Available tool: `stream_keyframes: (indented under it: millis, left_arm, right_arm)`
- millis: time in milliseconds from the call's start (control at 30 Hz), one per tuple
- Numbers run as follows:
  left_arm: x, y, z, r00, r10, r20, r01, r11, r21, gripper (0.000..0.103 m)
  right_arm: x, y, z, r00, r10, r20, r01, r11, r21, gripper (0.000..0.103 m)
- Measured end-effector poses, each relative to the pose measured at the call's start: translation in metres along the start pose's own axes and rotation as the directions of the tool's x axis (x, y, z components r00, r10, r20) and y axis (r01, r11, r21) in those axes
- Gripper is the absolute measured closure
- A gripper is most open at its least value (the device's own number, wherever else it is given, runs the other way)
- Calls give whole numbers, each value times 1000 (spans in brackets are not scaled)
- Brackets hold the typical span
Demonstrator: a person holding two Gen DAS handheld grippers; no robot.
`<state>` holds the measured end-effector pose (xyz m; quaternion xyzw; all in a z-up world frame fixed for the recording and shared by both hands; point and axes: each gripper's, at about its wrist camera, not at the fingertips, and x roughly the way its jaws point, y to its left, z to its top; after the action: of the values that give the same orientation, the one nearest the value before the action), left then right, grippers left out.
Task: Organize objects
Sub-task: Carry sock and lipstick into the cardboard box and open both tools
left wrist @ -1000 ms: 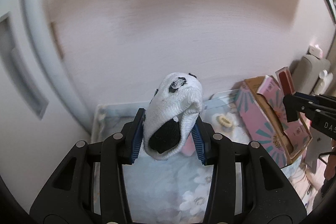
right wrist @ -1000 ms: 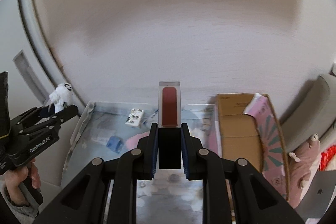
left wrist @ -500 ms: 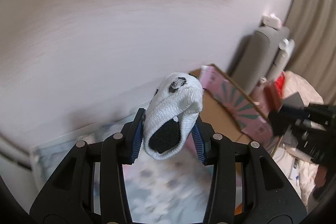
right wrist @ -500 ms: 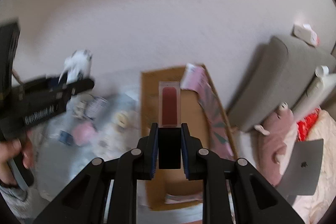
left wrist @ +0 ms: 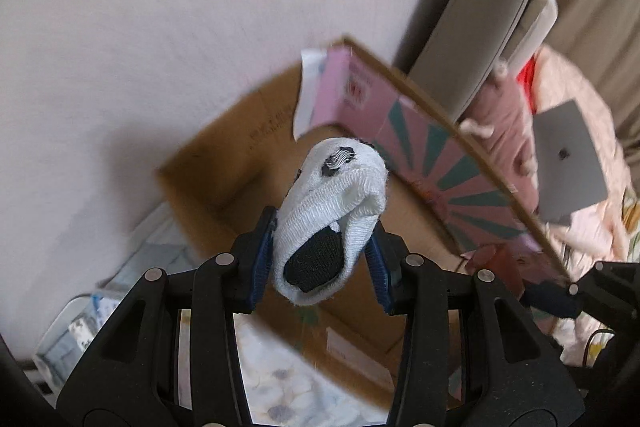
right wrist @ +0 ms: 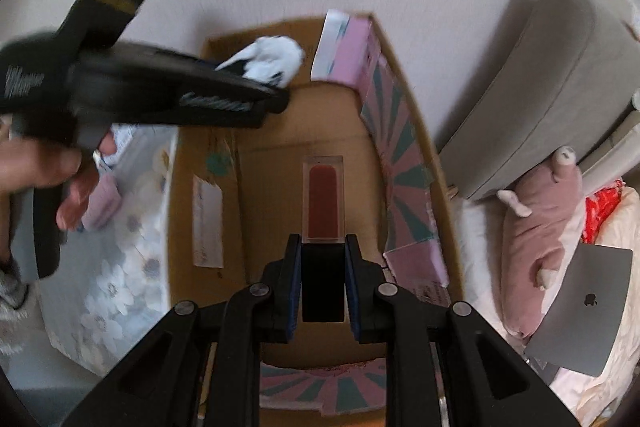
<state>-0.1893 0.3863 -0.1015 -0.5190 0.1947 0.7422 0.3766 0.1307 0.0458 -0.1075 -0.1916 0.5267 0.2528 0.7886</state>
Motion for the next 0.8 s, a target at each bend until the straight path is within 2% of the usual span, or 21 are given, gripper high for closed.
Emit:
stream_keyframes:
  millis: [233,400,533,600,633,667,700,733,800]
  left_arm:
    - [42,-8,14,990,55,-129,-42,995,95,64]
    - [52,-10,21,985,77,-153,-58,990,127,64]
    - [50,-12,21,985,100,-141,-78,985,155,64]
    - [46,-14,21,987,100,-126,-76,979,187,62]
    - [44,-15,20,988,99,-121,-75,978,193,59]
    - [42,-16,20,988,97,-117,-73,978,198,40]
    - [41,-16,20,989,94,-111,-70,977,202,0]
    - [39,-17,21,991,91,-99,-69,976,207,2]
    - [35,-17,20,992,94,-88,-74,975,209,0]
  right_arm:
    - [29,2,0,997,24,-75,-29,998,-58,85]
    - [37,5,0,994,44,-103,-52,996,-78,85]
    - [34,12,-2,994,52,-101,-64,990,-127,84]
    - [30,17,-4,994,52,-98,-66,986,-150,70]
    - [29,18,-5,993,67,-96,-81,984,-156,41]
    - [27,18,-6,992,88,-93,-101,983,-153,5]
    - [26,18,-6,991,102,-91,-114,983,-144,0]
    - [23,17,-8,989,119,-83,-129,983,-131,0]
    - [22,13,-9,987,136,-82,-144,984,-108,0]
